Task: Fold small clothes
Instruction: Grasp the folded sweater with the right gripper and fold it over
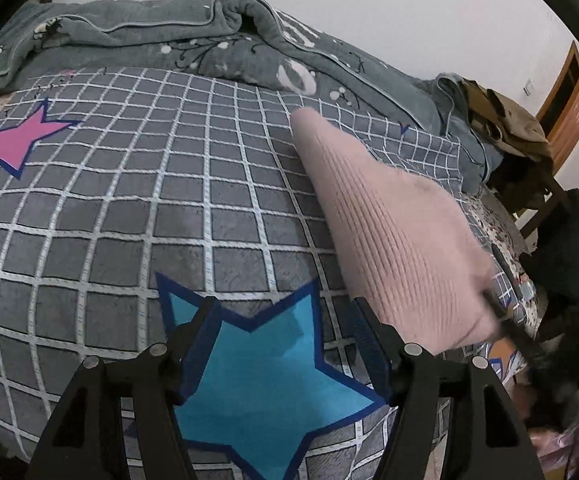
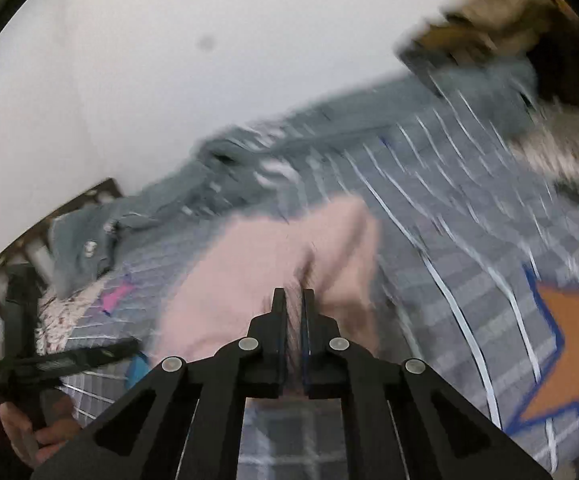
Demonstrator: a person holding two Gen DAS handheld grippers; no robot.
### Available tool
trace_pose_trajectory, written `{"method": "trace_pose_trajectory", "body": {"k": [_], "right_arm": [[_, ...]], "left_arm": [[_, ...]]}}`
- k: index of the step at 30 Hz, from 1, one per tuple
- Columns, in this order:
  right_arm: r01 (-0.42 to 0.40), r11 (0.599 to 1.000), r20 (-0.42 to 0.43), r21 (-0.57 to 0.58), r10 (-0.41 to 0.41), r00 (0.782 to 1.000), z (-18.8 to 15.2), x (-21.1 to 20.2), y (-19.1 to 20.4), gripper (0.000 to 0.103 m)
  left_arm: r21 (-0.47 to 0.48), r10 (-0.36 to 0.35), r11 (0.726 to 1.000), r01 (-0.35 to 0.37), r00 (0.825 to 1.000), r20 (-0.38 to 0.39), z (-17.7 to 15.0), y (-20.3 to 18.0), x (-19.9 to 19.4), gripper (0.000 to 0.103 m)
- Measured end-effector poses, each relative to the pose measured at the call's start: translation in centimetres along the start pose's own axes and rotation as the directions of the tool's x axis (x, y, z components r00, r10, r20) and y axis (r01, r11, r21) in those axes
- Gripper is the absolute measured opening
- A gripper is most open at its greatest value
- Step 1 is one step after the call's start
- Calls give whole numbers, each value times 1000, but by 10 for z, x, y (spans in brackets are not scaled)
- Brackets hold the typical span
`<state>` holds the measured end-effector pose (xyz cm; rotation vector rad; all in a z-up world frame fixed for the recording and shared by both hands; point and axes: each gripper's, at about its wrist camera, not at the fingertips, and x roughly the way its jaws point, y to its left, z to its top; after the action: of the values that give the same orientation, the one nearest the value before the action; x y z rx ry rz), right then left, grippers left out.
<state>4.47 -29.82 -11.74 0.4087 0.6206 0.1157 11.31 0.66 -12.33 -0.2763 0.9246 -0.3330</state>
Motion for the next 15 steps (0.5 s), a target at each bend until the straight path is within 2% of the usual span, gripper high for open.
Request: {"method": "trace_pose_trajectory", "body": {"k": [2, 3, 7, 9, 13, 15], "right_arm": [[15, 999, -101, 32, -12, 995, -12, 20, -15, 7], [-3, 999, -112, 53, 9, 994, -15, 22, -20, 9], [-42, 999, -21, 31, 43, 999, -1, -1, -11, 33], [-69, 998, 16, -6, 69, 998, 11, -6, -3, 39], [-83, 996, 1, -10, 83, 997, 32, 12, 11, 42], [-46, 999, -13, -8, 46, 999, 38, 28, 14, 41]], "left_arm": [[-3, -13, 1000, 13, 1000, -16, 0, -4, 3, 64], [0, -24, 1000, 24, 1000, -18, -1, -6, 4, 64], [21, -13, 1000, 13, 1000, 5, -3, -8, 1, 64], [-3, -20, 1000, 20, 1000, 14, -5, -2, -1, 64], [-43, -35, 998, 36, 999, 18, -10, 6, -3, 64], [-48, -29, 998, 30, 999, 24, -11, 7, -4, 64]]}}
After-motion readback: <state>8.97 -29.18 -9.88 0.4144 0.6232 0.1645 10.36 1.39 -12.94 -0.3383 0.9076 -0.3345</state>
